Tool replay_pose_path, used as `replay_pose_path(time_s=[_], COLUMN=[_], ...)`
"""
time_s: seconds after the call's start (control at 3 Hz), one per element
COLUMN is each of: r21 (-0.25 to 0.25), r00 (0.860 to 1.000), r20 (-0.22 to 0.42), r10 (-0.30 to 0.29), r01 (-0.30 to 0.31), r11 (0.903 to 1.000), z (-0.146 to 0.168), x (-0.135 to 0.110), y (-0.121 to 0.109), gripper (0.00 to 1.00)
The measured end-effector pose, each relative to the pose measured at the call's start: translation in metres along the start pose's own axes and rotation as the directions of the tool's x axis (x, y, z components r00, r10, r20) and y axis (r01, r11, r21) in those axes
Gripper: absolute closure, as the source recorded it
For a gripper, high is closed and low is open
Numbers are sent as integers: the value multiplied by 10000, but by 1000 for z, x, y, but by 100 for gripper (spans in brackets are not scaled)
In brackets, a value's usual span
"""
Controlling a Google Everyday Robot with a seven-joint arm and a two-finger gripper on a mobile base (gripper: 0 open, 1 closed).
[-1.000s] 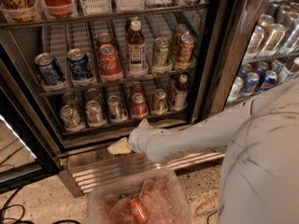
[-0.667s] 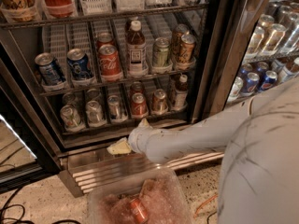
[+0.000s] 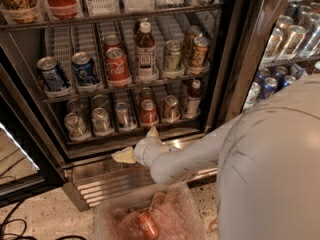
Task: Pick redbull can from bottom shelf of fridge
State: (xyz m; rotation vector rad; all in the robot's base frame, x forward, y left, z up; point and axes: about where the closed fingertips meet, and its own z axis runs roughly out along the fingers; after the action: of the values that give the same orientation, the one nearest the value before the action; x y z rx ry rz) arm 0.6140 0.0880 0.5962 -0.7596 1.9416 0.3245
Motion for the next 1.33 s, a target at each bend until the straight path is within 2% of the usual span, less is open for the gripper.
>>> replay_pose_path(time_s=[0.33, 0.67, 1.0, 1.33], r21=[662, 1463, 1668, 1666], r00=[9968, 9789, 9712, 9711], r20=[797, 2041, 2381, 2384], r10=[89, -80, -108, -111], r01=[-142, -224, -300, -296], r11=[9977, 9890, 9855, 9856], z=[6, 16, 20, 21], x=[-7, -34, -45, -45], y=[2, -5, -8, -8], gripper=[0, 0, 0, 0])
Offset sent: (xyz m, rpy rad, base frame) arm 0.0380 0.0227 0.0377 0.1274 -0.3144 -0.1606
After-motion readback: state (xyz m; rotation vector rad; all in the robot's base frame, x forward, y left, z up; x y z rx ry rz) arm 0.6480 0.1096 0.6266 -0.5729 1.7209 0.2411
